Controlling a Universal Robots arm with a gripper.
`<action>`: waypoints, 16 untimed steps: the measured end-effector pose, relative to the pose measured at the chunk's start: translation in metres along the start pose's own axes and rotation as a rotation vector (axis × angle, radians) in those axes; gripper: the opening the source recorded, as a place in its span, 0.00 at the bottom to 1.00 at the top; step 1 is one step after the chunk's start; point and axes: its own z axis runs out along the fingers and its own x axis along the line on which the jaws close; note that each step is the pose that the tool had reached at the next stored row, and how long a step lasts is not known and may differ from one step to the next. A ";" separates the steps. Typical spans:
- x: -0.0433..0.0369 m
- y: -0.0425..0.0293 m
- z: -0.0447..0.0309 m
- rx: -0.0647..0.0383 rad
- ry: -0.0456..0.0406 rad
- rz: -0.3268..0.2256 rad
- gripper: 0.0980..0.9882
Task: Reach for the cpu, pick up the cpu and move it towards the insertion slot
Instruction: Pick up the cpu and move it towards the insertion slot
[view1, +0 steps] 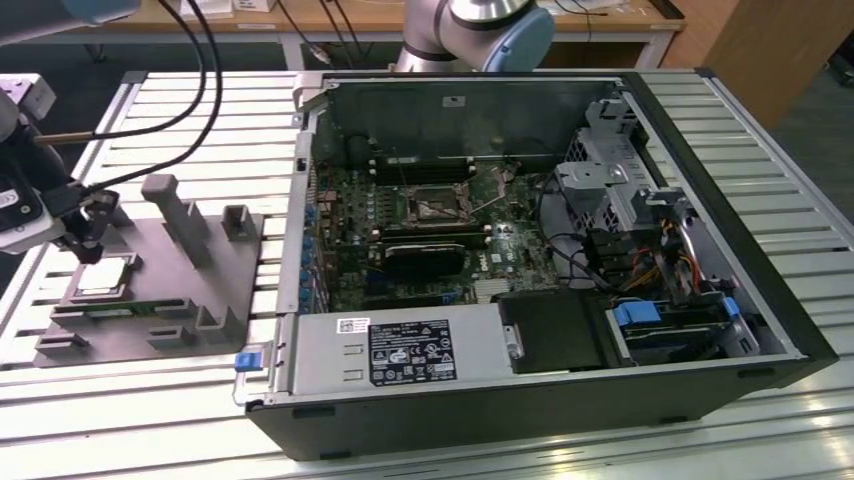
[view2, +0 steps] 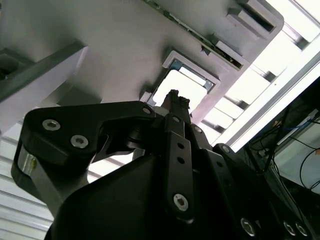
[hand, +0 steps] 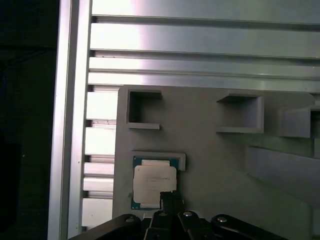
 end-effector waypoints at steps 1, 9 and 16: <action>0.0007 -0.0001 0.0018 0.000 0.0000 0.000 0.01; 0.0058 -0.0007 0.0142 0.000 0.0000 0.000 0.01; 0.0102 -0.0016 0.0240 0.000 -0.0003 0.000 0.01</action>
